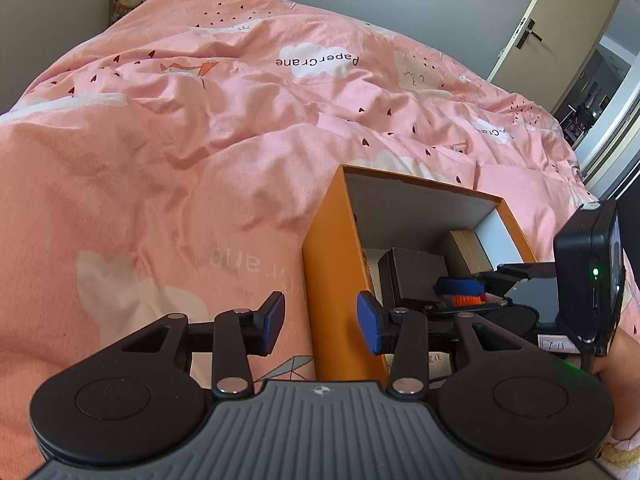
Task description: Organize objects
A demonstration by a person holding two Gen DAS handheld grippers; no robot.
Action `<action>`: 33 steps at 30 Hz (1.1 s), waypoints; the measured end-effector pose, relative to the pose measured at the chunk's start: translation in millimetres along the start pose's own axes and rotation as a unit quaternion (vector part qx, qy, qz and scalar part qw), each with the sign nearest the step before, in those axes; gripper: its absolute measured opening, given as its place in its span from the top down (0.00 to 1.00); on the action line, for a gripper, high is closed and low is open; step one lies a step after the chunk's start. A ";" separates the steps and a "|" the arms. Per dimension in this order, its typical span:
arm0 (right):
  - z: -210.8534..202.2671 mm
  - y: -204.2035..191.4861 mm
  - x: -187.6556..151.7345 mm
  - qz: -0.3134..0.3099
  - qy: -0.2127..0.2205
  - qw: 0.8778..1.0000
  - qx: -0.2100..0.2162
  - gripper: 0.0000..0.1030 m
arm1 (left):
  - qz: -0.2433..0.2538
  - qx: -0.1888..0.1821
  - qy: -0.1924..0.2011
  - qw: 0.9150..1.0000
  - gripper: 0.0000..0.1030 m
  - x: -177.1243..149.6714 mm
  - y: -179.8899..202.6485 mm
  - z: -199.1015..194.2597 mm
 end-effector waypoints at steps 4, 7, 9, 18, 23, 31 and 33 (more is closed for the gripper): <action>-24.5 -3.4 -1.0 0.009 0.018 1.000 -0.013 0.48 | 0.010 -0.004 0.009 1.000 0.50 -6.3 4.4 -9.9; -50.7 -7.4 -4.4 0.026 0.042 0.998 -0.026 0.47 | 0.006 -0.018 0.017 1.000 0.50 -8.3 9.4 -19.5; -72.1 -9.8 -7.9 0.042 0.064 0.996 -0.036 0.45 | 0.016 -0.023 0.031 0.999 0.49 -9.5 15.8 -29.2; -164.1 -30.6 -40.6 0.117 0.164 0.977 -0.072 0.40 | 0.059 -0.055 0.088 0.993 0.43 -26.8 43.6 -73.1; -200.5 -40.3 -66.6 0.146 0.208 0.961 -0.108 0.31 | 0.091 -0.066 0.108 0.988 0.39 -39.5 51.8 -90.2; -217.3 -62.1 -110.2 0.166 0.215 0.950 -0.152 0.18 | 0.166 -0.047 0.151 0.973 0.21 -67.4 60.4 -107.7; -212.2 -67.7 -118.1 0.160 0.207 0.952 -0.160 0.18 | 0.181 -0.030 0.150 0.971 0.16 -76.9 60.5 -105.8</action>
Point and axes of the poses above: each gripper's, at about its wrist camera, not at the fingertips, and z roughly the way its jaws point, y to its right, x to its top, the point moved 4 cm from there along z, roughly the way its jaws point, and after that the axes turned 10 degrees about -z, right-handed, at the moved point
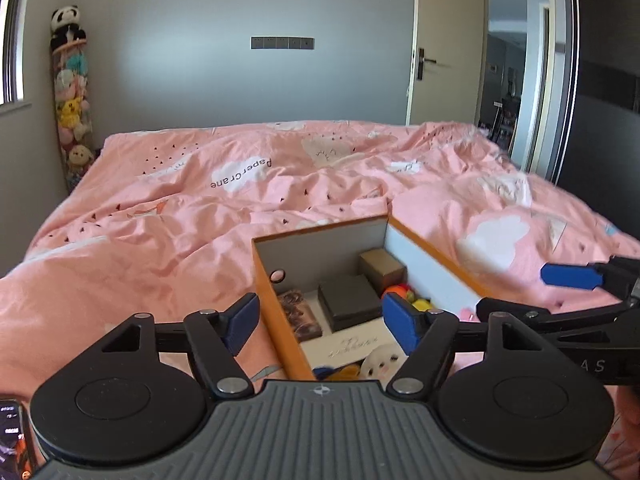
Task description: Organize objects
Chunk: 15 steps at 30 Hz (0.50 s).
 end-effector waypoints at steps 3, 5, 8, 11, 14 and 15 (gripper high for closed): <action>-0.4 -3.5 -15.0 -0.009 -0.007 1.000 -0.013 0.17 | 0.007 0.003 -0.001 1.000 0.15 -15.6 1.1 -2.1; 0.3 -4.4 -23.4 -0.004 -0.009 1.000 -0.011 0.16 | 0.023 0.008 -0.002 1.000 0.15 -26.6 5.4 -2.4; -0.3 -8.2 -31.3 -0.004 -0.007 1.000 -0.007 0.16 | 0.037 0.006 -0.007 0.999 0.15 -39.6 10.1 -3.0; -2.0 -11.4 -36.3 -0.011 0.001 1.000 -0.019 0.15 | 0.035 0.005 -0.014 0.999 0.15 -45.7 9.6 -1.4; -0.9 -9.7 -41.8 0.003 -0.004 1.000 -0.011 0.15 | 0.027 0.012 -0.027 0.999 0.14 -49.2 6.0 2.9; -0.9 -9.1 -44.5 0.007 -0.007 1.000 -0.008 0.15 | 0.024 0.015 -0.033 0.999 0.13 -51.3 4.0 4.5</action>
Point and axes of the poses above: each gripper's, at about its wrist camera, not at the fingertips, and z roughly the way its jaws point, y to its right, x to its top, the point moved 4 cm from there along z, roughly the way its jaws point, and after that the axes turned 10 degrees about -z, right-handed, at the moved point
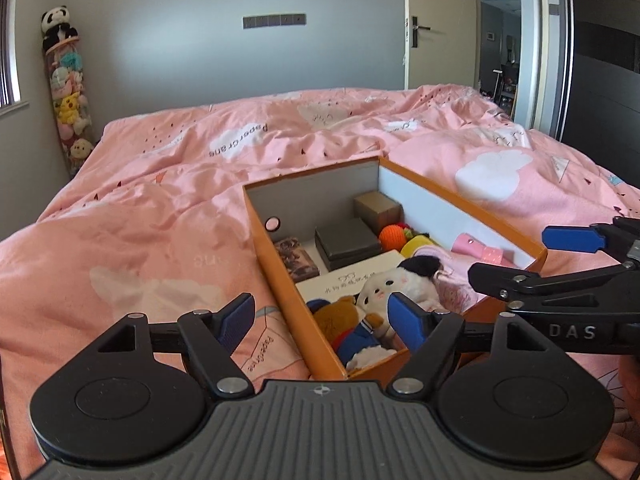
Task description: Organize objects
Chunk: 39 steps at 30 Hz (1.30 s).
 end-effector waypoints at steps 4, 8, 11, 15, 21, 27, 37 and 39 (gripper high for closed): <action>3.3 -0.2 -6.6 0.005 -0.010 1.000 0.001 0.14 | -0.016 0.013 -0.029 0.999 0.13 -8.2 -5.3 6.8; 6.0 -4.1 -11.5 -0.002 -0.017 1.000 0.000 0.13 | -0.023 0.022 -0.042 0.999 0.13 -14.5 -9.0 8.9; 9.2 -7.7 -11.0 -0.012 -0.020 1.000 -0.002 0.11 | -0.029 0.026 -0.047 0.998 0.13 -16.4 -12.2 8.8; 9.8 -8.2 -10.2 -0.015 -0.022 1.000 -0.003 0.10 | -0.032 0.027 -0.051 0.998 0.13 -15.6 -13.0 9.4; 9.9 -8.2 -10.1 -0.015 -0.022 1.000 -0.003 0.10 | -0.033 0.027 -0.051 0.998 0.13 -16.2 -13.5 9.5; 9.7 -7.9 -10.0 -0.015 -0.022 1.000 -0.002 0.10 | -0.031 0.028 -0.051 0.998 0.13 -16.0 -13.4 9.3; 10.2 -8.1 -10.0 -0.015 -0.023 1.000 -0.004 0.09 | -0.030 0.030 -0.050 0.998 0.12 -15.7 -13.9 9.2; 10.1 -8.1 -10.0 -0.015 -0.023 1.000 -0.004 0.09 | -0.030 0.030 -0.050 0.998 0.12 -15.5 -13.5 9.6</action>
Point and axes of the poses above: each gripper's, at about its wrist camera, not at the fingertips, and z roughly the way its jaws point, y to its right, x to its top, the point moved 4 cm from there along z, roughly the way its jaws point, and after that the axes turned 10 degrees about -z, right-handed, at the moved point
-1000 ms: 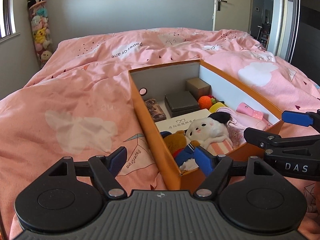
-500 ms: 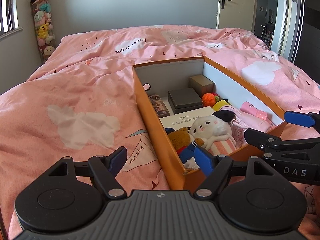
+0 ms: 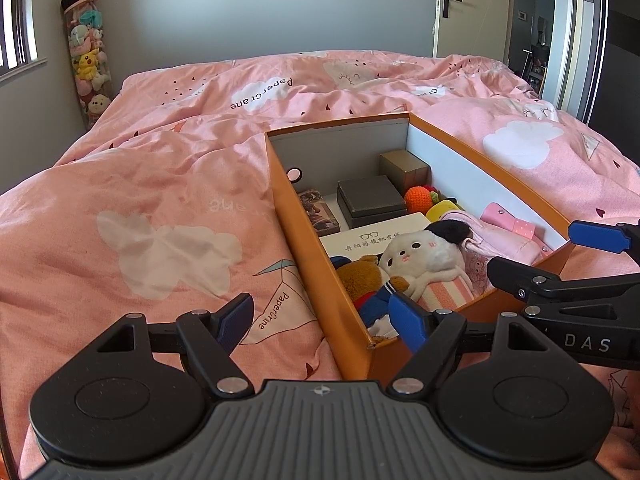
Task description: Organize objects
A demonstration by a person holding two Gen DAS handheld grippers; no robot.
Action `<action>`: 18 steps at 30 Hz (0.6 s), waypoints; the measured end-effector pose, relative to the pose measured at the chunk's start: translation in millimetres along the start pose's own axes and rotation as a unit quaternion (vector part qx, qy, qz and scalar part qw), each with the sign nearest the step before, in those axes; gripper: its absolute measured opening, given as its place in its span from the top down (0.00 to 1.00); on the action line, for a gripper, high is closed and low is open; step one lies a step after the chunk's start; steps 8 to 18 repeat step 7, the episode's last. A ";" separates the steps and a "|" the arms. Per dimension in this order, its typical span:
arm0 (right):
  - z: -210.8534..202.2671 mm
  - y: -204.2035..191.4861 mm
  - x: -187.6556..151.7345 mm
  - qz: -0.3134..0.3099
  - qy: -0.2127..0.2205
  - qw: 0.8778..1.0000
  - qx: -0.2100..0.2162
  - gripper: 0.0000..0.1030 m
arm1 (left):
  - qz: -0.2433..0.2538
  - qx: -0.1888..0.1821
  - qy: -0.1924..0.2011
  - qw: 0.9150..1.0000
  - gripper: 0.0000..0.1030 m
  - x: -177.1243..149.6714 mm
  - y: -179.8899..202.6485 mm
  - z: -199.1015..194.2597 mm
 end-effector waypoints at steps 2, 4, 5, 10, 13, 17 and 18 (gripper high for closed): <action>0.0 0.0 0.0 0.000 0.000 1.000 0.000 0.09 | 0.000 -0.001 0.000 1.000 0.12 -0.2 -0.6 -0.3; -0.1 0.0 0.0 0.000 0.000 1.000 0.000 0.09 | 0.000 -0.001 0.000 1.000 0.12 0.3 -0.1 -0.4; -0.2 0.1 0.0 0.000 0.000 1.000 0.000 0.09 | 0.000 0.000 0.000 1.000 0.12 0.4 0.1 -0.2; -0.2 0.3 0.0 0.000 0.000 1.000 0.000 0.09 | 0.001 0.000 0.000 1.000 0.11 0.3 0.1 -0.1; -0.2 0.3 0.0 0.000 0.000 1.000 0.000 0.09 | 0.001 0.000 0.000 1.000 0.11 0.3 0.1 -0.1; -0.2 0.3 0.0 0.000 0.000 1.000 0.000 0.09 | 0.001 0.000 0.000 1.000 0.11 0.3 0.1 -0.1; -0.2 0.3 0.0 0.000 0.000 1.000 0.000 0.09 | 0.001 0.000 0.000 1.000 0.11 0.3 0.1 -0.1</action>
Point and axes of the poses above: each gripper's, at about its wrist camera, not at the fingertips, and z roughly the way its jaws point, y to its right, x to its top, the point moved 4 cm from there along z, roughly the way its jaws point, and after that the axes turned 10 degrees about -z, right-handed, at the moved point
